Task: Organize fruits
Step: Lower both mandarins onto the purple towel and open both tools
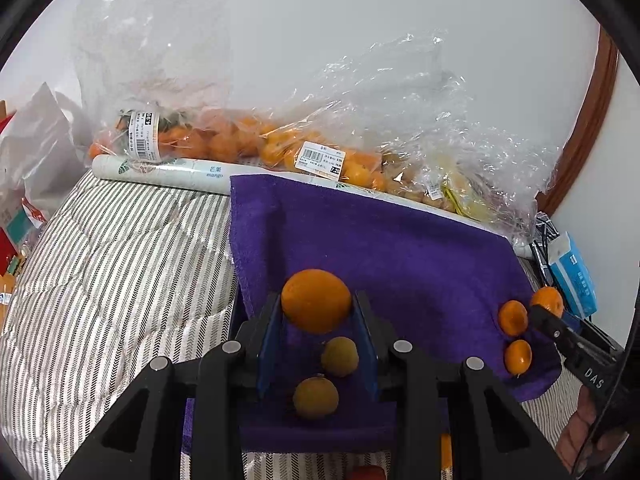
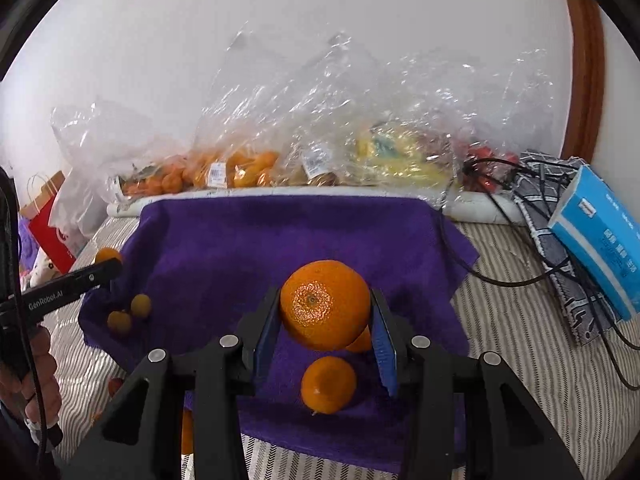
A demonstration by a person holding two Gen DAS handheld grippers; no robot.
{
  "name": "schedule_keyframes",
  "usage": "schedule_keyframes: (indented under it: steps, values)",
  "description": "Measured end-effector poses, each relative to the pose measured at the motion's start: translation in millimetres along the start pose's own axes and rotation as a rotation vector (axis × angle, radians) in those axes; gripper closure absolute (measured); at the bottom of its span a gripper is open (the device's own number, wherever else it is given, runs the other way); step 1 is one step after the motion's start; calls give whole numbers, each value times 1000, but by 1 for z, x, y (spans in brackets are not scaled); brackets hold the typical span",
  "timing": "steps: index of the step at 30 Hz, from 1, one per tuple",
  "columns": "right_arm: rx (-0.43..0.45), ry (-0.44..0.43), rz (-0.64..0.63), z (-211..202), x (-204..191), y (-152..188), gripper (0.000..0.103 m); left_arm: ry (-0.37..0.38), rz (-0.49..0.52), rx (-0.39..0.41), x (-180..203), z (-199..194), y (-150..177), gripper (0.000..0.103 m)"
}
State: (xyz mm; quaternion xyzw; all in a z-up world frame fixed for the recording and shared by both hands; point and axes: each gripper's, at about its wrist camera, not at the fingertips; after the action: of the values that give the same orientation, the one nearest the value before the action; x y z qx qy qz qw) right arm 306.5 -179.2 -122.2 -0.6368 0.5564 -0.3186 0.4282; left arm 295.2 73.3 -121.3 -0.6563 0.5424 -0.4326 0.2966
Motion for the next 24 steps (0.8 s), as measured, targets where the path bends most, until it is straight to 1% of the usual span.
schedule_keyframes:
  steps: [7,24]
  values:
    - [-30,-11,-45,7,-14,8,60,11,2,-5,2,0,1,70]
    - [-78,-23,-94,18,-25,18,60,26,9,-9,7,0,3,70]
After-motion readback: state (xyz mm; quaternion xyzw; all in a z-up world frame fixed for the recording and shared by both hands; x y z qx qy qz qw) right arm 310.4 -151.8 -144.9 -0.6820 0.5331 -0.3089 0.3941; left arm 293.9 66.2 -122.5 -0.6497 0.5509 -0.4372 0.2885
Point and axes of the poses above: each gripper's, at about its wrist camera, not at the fingertips, and z roughly the way its jaws point, x to its right, y to its underside, and after that the axes turned 15 degrees about x, right-handed
